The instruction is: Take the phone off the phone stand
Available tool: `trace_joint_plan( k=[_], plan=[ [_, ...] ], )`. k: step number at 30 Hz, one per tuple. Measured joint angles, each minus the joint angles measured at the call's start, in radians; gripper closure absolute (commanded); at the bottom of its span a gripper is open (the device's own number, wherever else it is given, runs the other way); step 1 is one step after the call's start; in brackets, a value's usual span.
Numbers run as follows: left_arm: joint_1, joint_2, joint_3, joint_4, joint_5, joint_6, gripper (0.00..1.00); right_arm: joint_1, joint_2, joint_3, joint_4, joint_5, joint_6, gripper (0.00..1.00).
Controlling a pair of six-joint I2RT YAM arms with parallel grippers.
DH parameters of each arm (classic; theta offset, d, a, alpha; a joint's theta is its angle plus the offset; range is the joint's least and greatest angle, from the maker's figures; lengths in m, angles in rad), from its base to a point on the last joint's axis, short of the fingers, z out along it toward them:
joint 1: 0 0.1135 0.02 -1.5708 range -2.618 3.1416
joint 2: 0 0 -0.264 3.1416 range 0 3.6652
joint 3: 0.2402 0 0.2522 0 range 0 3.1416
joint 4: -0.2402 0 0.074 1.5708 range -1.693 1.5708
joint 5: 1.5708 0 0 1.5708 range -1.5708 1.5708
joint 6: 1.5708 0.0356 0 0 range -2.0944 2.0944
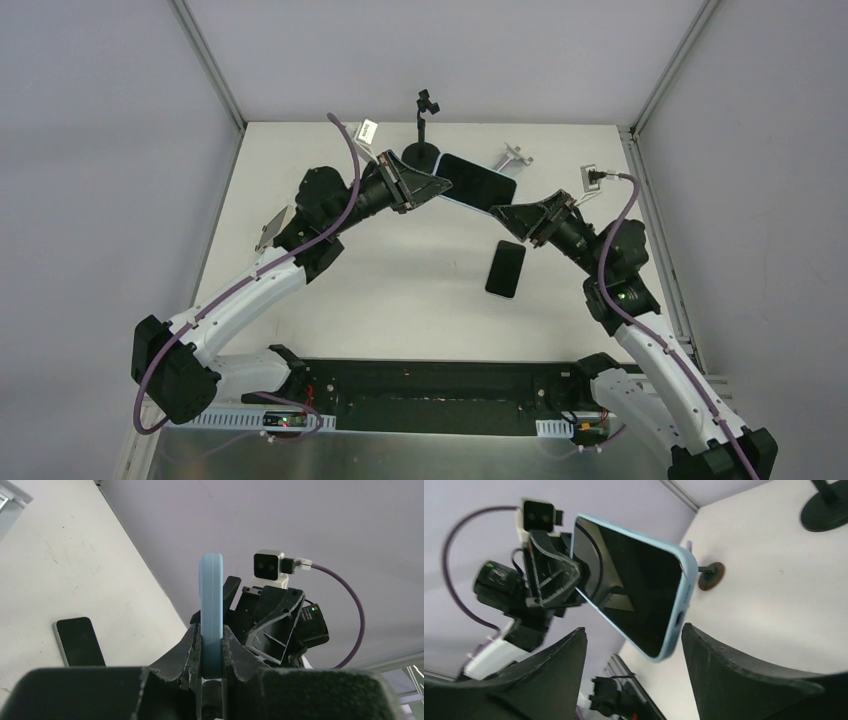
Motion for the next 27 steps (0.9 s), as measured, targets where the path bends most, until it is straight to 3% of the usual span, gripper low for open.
trace_joint_plan(
  k=[9,15,21,27],
  plan=[
    [0.000,0.002,-0.007,-0.017,0.063,0.013,1.00,0.000,-0.075,0.121,-0.475,0.002,-0.555,0.23],
    [0.000,0.003,-0.037,-0.035,0.123,0.016,1.00,0.000,-0.078,0.220,-0.647,-0.070,-0.850,0.15],
    [0.000,0.003,-0.067,-0.074,0.155,0.029,1.00,0.000,-0.041,0.343,-0.765,-0.121,-1.044,0.13],
    [0.000,0.003,-0.068,-0.103,0.186,0.044,1.00,0.000,0.095,0.494,-0.832,-0.214,-1.100,0.07]
  ],
)
